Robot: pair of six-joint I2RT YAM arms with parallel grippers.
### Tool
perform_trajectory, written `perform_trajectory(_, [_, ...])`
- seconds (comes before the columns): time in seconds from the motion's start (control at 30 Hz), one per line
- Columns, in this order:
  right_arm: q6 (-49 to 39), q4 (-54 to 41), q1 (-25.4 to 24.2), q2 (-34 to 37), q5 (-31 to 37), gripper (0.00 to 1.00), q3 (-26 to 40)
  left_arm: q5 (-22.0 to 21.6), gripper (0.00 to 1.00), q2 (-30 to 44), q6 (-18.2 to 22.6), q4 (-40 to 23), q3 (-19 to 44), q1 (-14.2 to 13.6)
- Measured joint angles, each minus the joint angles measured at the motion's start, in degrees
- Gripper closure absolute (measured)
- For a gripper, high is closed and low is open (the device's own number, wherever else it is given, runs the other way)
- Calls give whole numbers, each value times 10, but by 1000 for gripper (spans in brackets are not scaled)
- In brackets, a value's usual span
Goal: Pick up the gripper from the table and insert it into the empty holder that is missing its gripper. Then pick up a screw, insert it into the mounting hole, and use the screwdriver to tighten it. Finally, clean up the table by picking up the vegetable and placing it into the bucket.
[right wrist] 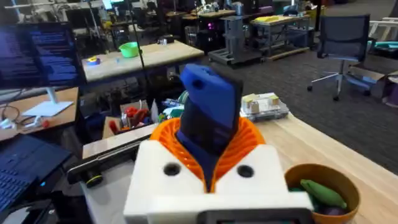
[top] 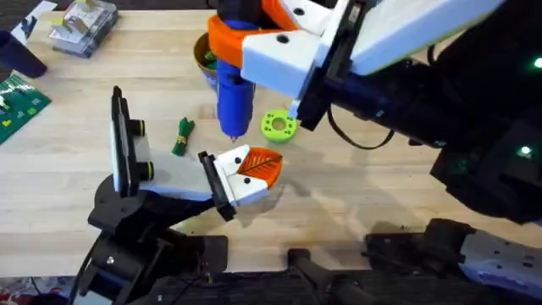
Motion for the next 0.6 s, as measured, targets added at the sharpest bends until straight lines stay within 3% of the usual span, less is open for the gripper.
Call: perform_trajectory(0.6, [-1,-14,19,9,-9,974,0,0,985,0,0,0,0,0])
